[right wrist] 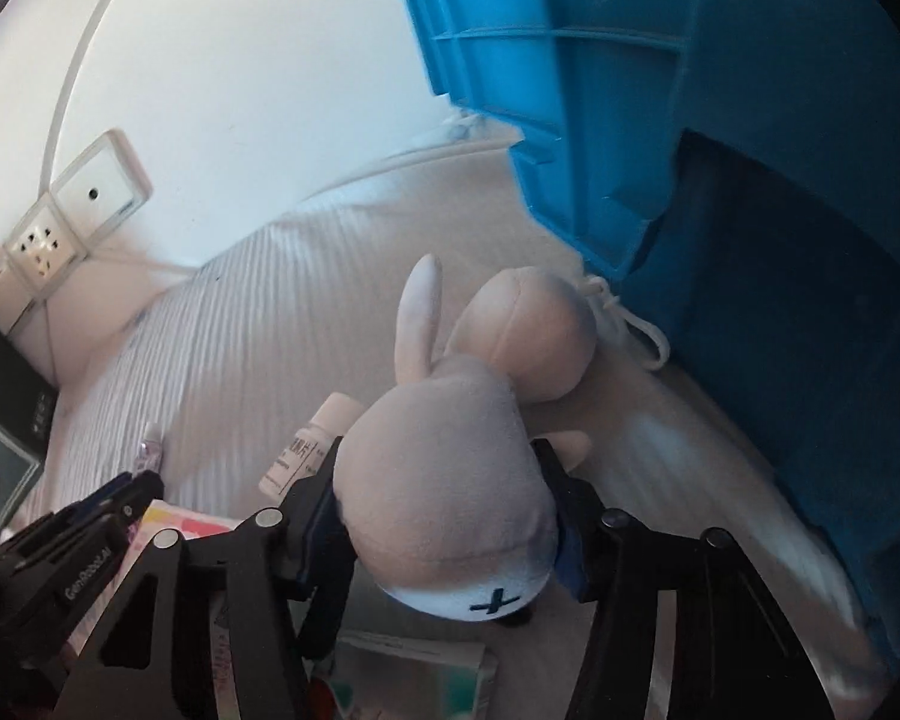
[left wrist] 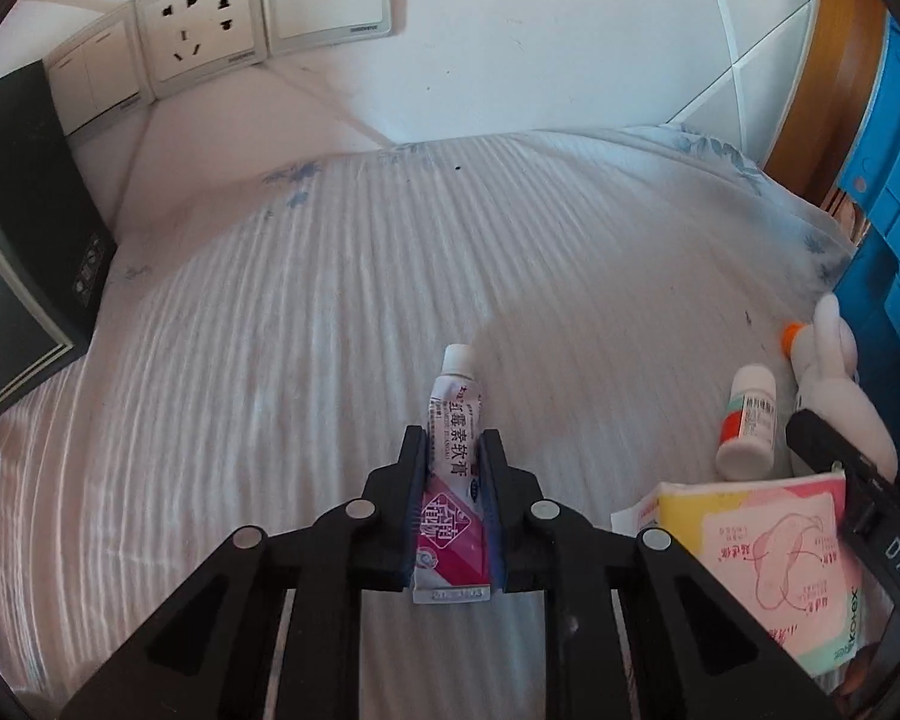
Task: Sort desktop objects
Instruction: 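Grasp a second ointment tube with the left gripper while the right gripper grasps the white rabbit plush, then carry the tube and rabbit plush over the blue bin with both grippers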
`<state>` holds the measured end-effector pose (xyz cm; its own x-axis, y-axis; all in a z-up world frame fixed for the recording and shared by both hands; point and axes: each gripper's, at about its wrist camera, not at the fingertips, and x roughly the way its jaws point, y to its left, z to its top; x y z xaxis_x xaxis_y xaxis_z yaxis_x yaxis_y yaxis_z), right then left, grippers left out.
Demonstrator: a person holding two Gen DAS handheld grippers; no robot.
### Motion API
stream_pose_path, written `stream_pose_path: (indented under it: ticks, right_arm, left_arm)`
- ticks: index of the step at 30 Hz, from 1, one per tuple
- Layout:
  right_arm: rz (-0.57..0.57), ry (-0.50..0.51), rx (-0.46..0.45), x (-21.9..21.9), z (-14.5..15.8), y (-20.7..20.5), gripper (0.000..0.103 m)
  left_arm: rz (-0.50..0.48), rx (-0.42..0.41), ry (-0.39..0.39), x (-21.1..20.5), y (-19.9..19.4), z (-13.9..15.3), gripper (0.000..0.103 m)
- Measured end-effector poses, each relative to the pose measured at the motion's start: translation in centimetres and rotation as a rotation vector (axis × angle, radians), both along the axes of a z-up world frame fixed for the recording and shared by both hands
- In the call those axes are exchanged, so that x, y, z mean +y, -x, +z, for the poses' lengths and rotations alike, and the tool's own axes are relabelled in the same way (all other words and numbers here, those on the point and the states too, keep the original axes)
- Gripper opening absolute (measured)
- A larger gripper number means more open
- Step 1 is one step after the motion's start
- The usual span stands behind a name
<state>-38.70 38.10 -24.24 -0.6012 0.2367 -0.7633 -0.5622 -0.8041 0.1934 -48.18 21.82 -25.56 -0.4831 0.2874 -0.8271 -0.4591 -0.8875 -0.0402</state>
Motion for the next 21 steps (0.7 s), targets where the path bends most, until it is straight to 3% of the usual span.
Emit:
stream_pose_path:
  ticks: [6, 9, 11, 16, 21]
  right_arm:
    - [0.276, 0.049, -0.024, -3.2, 0.1, -0.2, 0.054]
    - [0.468, 0.024, -0.063, -6.6, 0.0, -1.2, 0.054]
    - [0.536, 0.065, -0.069, -8.1, 0.2, -2.2, 0.053]
    - [0.577, 0.063, -0.06, -11.1, 2.3, -5.2, 0.053]
    - [0.613, 0.029, -0.02, -13.4, 6.5, -8.2, 0.053]
  left_arm:
    - [0.084, -0.032, 0.033, -4.9, -3.2, 1.1, 0.017]
    - [0.12, -0.063, 0.042, -8.0, -6.0, 1.7, 0.017]
    - [0.137, -0.048, 0.046, -9.7, -8.2, 2.5, 0.017]
    - [0.155, 0.022, 0.032, -12.3, -13.4, 6.2, 0.017]
    - [0.165, 0.088, -0.011, -13.9, -17.9, 10.6, 0.017]
